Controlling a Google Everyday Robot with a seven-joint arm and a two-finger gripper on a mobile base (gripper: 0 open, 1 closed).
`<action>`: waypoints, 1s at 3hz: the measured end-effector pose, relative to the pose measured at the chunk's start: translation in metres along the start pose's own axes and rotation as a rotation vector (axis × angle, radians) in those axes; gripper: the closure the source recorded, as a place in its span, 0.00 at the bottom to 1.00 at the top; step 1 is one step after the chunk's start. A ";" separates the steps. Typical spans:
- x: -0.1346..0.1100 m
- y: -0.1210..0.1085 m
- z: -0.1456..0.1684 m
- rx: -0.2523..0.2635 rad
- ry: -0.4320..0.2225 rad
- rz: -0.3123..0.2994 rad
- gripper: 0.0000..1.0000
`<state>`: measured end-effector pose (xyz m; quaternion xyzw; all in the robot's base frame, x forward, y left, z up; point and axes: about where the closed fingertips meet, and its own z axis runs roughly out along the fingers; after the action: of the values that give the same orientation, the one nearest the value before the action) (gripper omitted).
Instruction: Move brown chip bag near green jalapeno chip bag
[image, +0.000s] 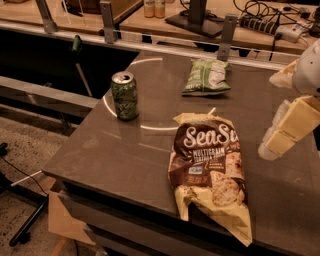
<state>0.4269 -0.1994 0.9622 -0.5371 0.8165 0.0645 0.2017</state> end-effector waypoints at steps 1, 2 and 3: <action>-0.025 0.032 0.020 -0.079 -0.185 0.112 0.00; -0.044 0.045 0.038 -0.094 -0.290 0.131 0.00; -0.046 0.056 0.062 -0.086 -0.347 0.092 0.00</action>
Offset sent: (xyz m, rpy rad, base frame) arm -0.0137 0.0945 -0.0353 0.4527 -0.0207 -0.0551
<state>0.4086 -0.1168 0.9182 -0.4882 0.7897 0.2000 0.3132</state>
